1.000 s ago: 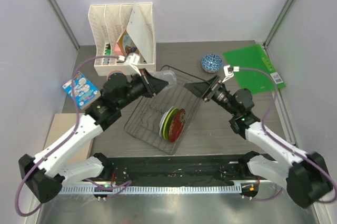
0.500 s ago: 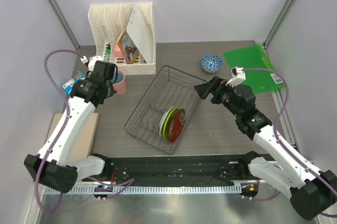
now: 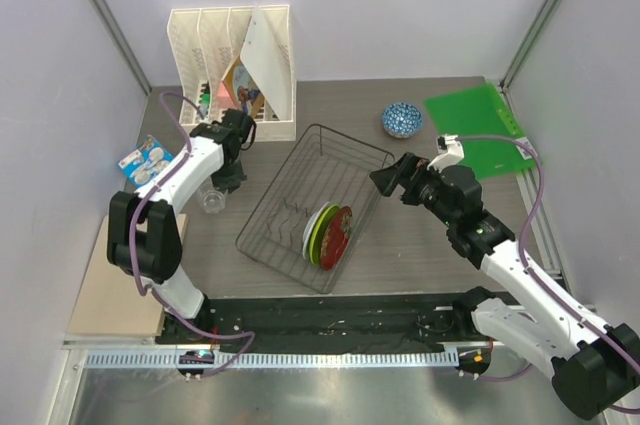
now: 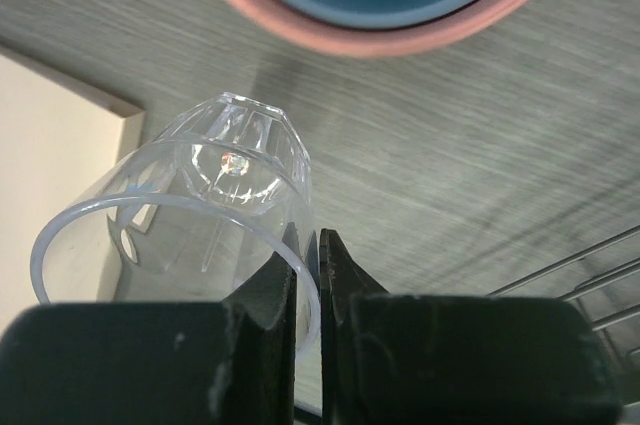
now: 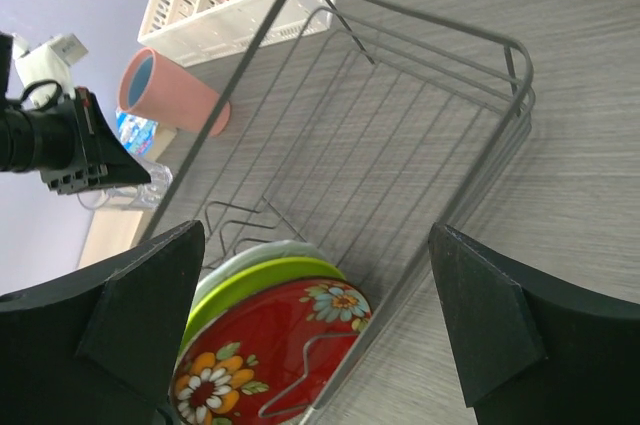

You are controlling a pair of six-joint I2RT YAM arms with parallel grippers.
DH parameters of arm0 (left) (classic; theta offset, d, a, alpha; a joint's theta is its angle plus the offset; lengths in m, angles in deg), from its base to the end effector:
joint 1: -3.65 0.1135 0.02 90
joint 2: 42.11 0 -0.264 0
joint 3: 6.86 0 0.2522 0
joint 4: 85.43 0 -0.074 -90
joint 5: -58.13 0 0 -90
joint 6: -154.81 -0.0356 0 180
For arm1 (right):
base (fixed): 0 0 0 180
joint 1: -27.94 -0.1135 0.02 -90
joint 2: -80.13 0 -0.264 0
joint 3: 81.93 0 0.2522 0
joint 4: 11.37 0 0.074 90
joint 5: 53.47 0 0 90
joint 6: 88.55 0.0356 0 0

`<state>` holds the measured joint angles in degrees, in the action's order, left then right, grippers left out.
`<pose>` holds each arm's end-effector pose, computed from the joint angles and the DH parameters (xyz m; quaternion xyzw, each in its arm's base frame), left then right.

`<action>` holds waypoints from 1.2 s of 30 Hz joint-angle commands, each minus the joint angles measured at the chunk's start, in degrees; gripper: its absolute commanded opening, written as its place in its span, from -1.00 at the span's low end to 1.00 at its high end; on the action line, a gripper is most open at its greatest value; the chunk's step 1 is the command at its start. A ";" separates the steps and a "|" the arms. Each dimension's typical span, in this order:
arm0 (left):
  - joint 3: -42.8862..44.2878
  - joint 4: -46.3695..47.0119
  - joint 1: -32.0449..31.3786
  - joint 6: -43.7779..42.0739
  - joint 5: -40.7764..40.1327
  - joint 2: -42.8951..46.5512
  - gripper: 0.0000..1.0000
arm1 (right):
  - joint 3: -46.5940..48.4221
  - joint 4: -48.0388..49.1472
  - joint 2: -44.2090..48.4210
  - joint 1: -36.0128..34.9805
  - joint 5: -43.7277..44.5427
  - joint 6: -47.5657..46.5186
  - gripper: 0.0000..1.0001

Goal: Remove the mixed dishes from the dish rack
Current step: Place the cup at the center of the board.

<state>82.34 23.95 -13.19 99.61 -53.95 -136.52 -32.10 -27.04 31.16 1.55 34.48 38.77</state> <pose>0.3079 -0.0792 0.2501 -0.1754 0.9584 0.1183 0.1917 0.1829 0.0922 0.2884 0.0646 0.7897 0.3340 0.5106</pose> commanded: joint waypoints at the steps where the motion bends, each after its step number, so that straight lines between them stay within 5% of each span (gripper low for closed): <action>1: 3.05 4.03 0.76 1.75 2.74 -0.86 -0.99 | -0.74 0.07 1.42 0.11 1.08 -1.90 0.99; 17: -7.06 12.65 7.00 2.81 9.78 -0.42 -0.99 | -0.92 0.59 -0.86 0.11 0.11 -2.08 0.99; 27: -6.36 9.84 7.00 3.07 7.85 5.55 -0.15 | -0.74 0.42 -0.86 0.11 0.29 -2.34 0.99; 36: -1.79 5.00 4.11 3.34 3.21 21.71 0.01 | -0.39 -0.46 -1.13 0.11 0.64 -2.96 0.99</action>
<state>76.40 31.03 -6.83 102.39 -46.21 -124.56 -33.39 -28.26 30.22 1.55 34.51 37.28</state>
